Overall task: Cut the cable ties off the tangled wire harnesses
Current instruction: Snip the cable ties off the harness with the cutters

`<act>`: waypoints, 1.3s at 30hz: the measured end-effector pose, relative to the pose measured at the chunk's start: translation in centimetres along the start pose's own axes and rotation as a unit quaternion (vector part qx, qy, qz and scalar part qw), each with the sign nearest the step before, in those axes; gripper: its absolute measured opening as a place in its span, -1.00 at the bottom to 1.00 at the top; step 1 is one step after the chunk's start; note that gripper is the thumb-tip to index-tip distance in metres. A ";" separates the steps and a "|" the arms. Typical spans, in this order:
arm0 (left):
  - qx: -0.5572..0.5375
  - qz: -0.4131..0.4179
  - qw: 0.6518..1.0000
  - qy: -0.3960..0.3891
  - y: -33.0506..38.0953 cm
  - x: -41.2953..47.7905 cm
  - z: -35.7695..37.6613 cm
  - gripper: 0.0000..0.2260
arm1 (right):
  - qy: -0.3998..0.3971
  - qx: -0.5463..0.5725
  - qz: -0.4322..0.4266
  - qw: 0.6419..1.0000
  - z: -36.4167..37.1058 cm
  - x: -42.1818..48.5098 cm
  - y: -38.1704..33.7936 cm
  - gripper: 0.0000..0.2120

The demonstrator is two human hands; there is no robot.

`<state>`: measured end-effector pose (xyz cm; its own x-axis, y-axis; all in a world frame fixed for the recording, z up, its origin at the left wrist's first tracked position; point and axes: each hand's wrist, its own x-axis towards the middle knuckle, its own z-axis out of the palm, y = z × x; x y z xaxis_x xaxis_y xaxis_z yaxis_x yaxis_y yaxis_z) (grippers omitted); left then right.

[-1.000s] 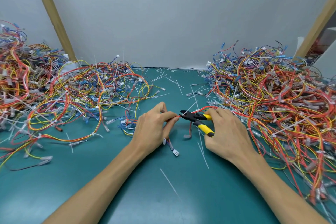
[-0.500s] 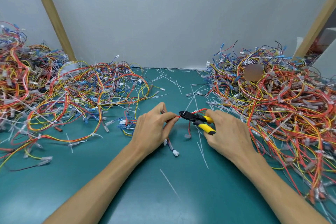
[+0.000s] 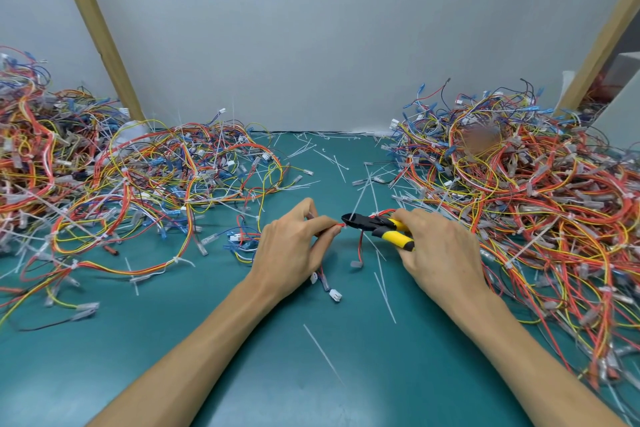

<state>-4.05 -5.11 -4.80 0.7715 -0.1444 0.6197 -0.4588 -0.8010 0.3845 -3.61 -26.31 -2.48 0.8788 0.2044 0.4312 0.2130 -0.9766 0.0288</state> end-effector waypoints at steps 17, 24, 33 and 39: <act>0.009 0.026 1.000 0.013 0.1 -0.1 -0.2 -0.84 | -0.036 0.013 -0.027 0.999 0.2 0.1 0.5 -0.73; 0.014 0.029 0.999 0.019 0.4 0.0 -0.3 -0.88 | -0.076 0.054 0.003 0.996 0.4 0.2 0.3 -0.75; 0.009 0.035 0.999 0.008 0.3 0.0 -0.2 -0.90 | -0.107 0.051 0.013 0.993 0.7 0.2 0.6 -0.83; 0.000 0.037 0.999 0.000 0.1 -0.2 -0.2 -0.89 | -0.132 0.067 0.018 0.989 0.8 0.3 0.8 -0.83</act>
<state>-4.30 -5.00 -4.72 0.7352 -0.2043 0.6463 -0.5152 -0.7880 0.3370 -2.79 -26.93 -3.05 0.9639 0.1978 0.1784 0.2191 -0.9696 -0.1088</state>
